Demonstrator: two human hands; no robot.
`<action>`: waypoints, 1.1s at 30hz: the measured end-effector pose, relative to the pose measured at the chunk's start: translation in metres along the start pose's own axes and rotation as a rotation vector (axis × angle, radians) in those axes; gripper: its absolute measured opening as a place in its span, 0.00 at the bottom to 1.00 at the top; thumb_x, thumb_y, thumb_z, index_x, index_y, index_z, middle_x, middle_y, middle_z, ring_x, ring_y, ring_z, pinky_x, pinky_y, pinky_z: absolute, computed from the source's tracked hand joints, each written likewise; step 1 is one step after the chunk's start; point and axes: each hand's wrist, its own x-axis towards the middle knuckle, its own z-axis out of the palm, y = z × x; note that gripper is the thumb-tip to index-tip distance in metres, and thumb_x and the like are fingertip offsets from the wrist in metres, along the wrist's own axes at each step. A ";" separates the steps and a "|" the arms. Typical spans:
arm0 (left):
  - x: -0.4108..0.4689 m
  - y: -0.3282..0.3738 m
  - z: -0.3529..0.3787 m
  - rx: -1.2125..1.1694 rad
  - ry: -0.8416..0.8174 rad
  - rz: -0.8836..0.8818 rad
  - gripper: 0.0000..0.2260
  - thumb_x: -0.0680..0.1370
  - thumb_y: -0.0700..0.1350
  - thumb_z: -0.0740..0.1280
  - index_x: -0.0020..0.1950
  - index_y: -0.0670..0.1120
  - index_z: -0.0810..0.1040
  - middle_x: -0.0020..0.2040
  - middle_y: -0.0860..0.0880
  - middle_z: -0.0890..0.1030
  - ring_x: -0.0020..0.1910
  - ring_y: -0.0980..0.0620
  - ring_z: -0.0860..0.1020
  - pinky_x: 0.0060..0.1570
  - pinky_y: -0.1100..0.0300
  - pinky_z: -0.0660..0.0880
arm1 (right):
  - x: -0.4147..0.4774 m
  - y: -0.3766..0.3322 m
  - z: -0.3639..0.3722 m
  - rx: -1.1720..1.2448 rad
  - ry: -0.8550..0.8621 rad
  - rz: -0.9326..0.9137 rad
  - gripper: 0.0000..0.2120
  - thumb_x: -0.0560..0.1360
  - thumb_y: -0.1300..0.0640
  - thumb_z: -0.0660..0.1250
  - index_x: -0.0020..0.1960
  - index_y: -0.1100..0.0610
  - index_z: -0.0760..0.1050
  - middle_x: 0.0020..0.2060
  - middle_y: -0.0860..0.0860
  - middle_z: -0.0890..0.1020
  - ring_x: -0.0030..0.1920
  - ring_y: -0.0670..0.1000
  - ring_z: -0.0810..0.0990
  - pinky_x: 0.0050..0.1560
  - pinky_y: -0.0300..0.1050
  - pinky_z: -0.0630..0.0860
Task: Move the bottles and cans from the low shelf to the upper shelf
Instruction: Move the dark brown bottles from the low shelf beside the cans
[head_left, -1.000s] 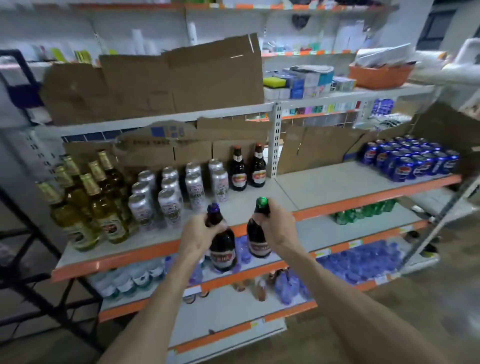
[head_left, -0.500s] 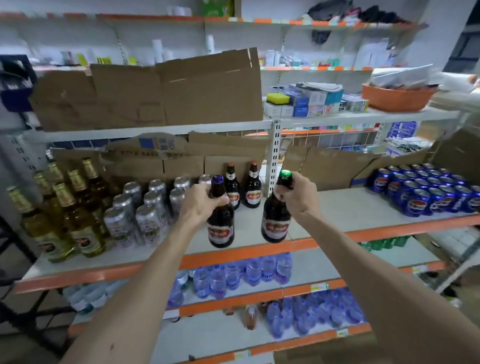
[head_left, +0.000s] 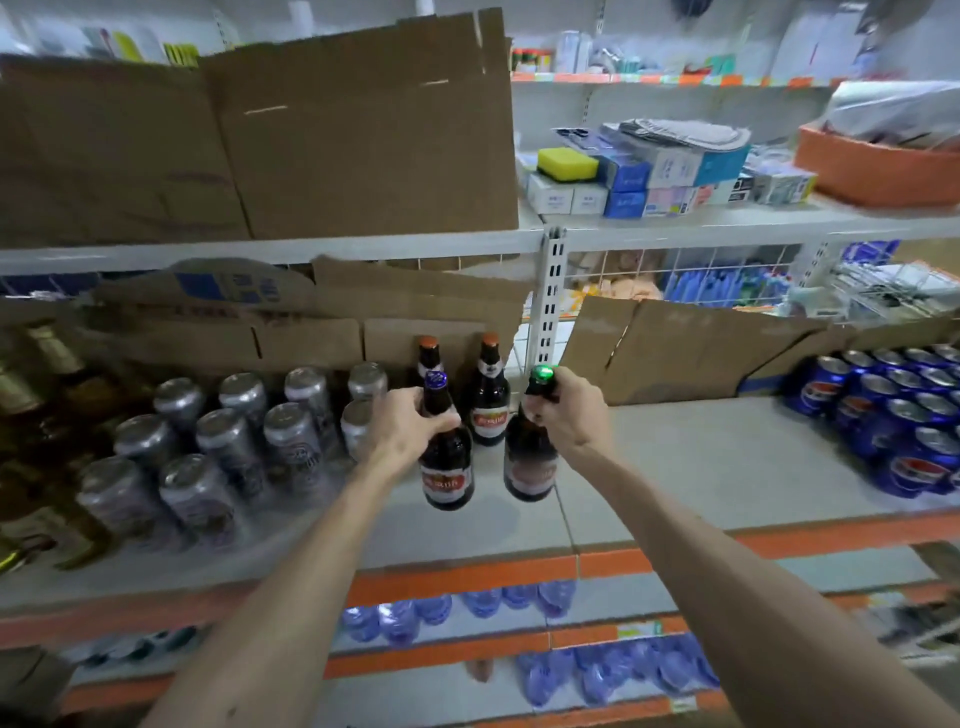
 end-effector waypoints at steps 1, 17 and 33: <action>0.003 -0.004 0.005 0.001 0.006 -0.022 0.10 0.69 0.49 0.78 0.46 0.47 0.84 0.43 0.51 0.85 0.44 0.53 0.83 0.47 0.52 0.79 | 0.007 0.003 0.004 0.004 -0.018 -0.005 0.04 0.70 0.59 0.68 0.44 0.55 0.74 0.40 0.53 0.82 0.43 0.58 0.77 0.39 0.45 0.69; 0.056 -0.037 0.024 -0.033 0.052 -0.122 0.09 0.71 0.48 0.77 0.48 0.49 0.83 0.43 0.51 0.85 0.44 0.53 0.82 0.48 0.49 0.80 | 0.064 0.029 0.065 0.115 -0.157 0.015 0.09 0.73 0.62 0.72 0.52 0.62 0.77 0.46 0.57 0.83 0.46 0.58 0.81 0.50 0.55 0.79; 0.071 -0.055 0.029 -0.013 0.013 -0.102 0.11 0.71 0.48 0.77 0.50 0.47 0.83 0.44 0.50 0.85 0.45 0.52 0.82 0.45 0.51 0.79 | 0.067 0.026 0.078 0.077 -0.137 0.006 0.06 0.73 0.59 0.71 0.47 0.59 0.75 0.41 0.53 0.83 0.42 0.55 0.80 0.43 0.49 0.77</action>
